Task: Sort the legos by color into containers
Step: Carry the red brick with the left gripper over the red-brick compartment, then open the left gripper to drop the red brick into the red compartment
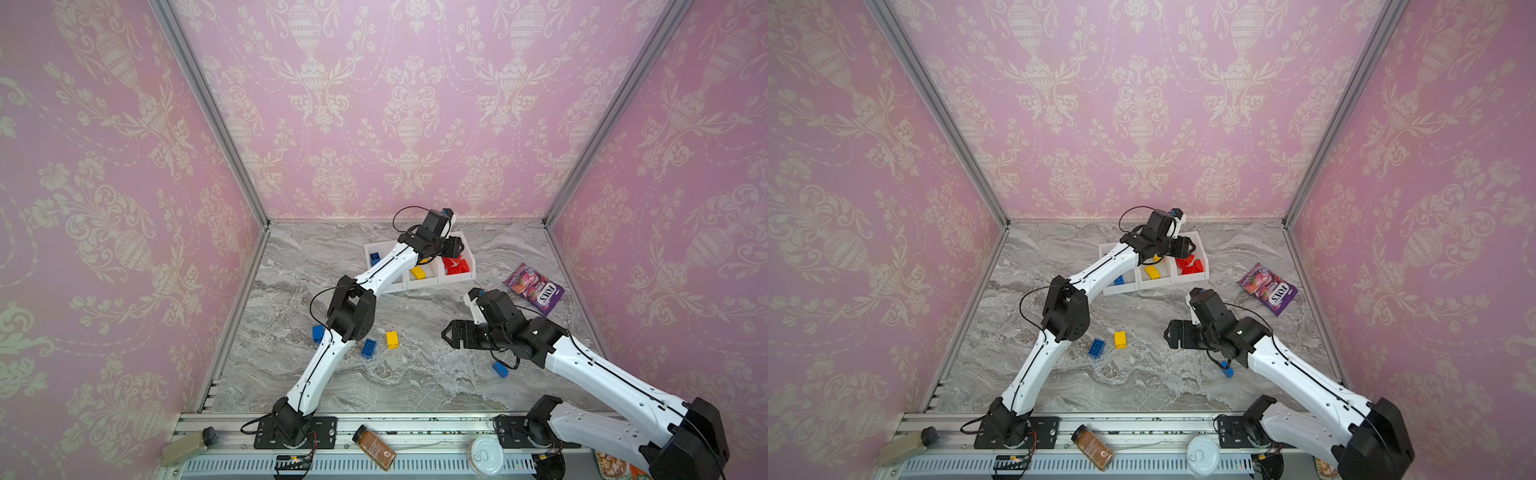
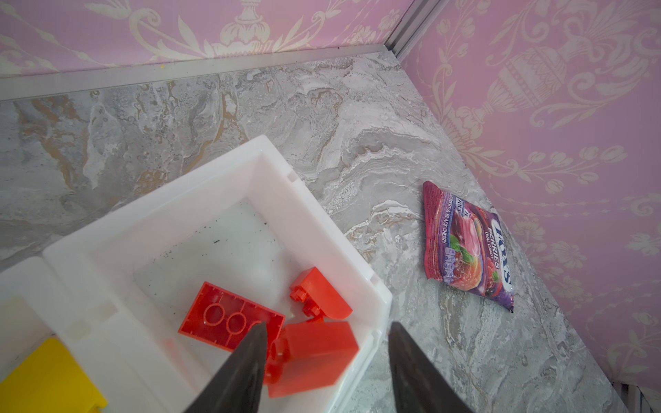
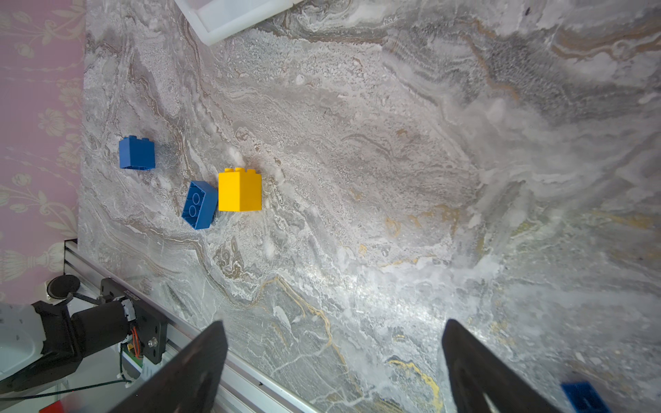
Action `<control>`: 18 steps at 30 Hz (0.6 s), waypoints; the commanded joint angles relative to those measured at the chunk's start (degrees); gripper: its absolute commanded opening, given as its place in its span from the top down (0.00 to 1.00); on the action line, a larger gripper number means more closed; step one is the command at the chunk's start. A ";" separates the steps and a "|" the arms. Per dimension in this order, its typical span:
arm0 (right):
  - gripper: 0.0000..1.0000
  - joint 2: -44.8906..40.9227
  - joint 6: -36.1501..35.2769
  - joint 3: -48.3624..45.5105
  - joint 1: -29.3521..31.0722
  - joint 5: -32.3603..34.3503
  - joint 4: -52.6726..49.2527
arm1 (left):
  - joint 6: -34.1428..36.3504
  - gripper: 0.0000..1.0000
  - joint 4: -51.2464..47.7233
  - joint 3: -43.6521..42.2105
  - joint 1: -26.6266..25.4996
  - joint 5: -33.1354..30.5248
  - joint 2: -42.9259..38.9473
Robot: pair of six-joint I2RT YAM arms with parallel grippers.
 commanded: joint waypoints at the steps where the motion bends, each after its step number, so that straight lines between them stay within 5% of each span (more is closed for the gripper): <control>1: 0.05 -1.21 0.91 0.32 -0.29 0.65 -0.93 | 1.57 0.37 -2.83 1.97 -0.29 -1.65 0.86; 9: 0.04 -1.15 0.74 0.57 -0.30 1.46 -1.10 | 0.97 0.31 -1.64 -0.26 -0.36 -0.90 -1.17; 18: 0.03 -0.26 -2.09 3.74 -1.61 7.59 -6.99 | -0.54 0.27 8.80 -18.48 -0.22 0.87 -12.62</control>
